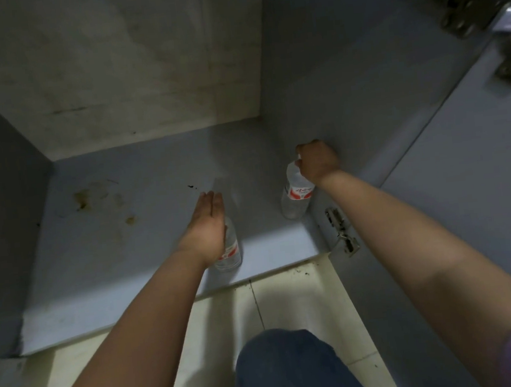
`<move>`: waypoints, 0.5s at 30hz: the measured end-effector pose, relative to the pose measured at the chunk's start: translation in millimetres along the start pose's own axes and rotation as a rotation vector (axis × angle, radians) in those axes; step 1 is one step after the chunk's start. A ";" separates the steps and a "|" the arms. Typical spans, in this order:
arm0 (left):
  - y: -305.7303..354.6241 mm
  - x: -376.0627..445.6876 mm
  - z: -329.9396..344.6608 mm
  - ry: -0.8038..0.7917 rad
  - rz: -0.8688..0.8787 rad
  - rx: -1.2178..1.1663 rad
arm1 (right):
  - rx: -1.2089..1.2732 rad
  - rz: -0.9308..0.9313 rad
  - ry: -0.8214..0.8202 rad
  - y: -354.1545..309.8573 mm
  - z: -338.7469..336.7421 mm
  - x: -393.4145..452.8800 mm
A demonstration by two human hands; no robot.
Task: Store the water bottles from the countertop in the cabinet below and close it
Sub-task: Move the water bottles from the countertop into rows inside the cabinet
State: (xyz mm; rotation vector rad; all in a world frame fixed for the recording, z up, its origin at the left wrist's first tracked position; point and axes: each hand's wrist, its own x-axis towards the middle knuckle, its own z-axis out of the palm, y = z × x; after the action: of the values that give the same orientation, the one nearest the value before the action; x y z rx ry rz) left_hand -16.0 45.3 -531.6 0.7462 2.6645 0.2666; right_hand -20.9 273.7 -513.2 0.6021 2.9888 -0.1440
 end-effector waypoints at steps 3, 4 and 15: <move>-0.9 0.3 1.6 0.009 0.006 0.005 | -0.024 0.003 0.006 1.6 0.0 0.6; -1.1 0.1 2.3 0.014 0.008 0.014 | -0.031 0.008 0.008 3.4 0.4 1.1; 4.0 -5.4 -15.0 -0.091 -0.003 0.329 | -0.048 0.078 -0.009 1.8 10.3 -2.1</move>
State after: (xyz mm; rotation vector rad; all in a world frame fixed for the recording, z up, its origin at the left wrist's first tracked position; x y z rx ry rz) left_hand -15.7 44.6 -515.3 0.8286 2.6514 -0.2085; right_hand -17.6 273.4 -523.3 0.7087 2.9459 -0.0688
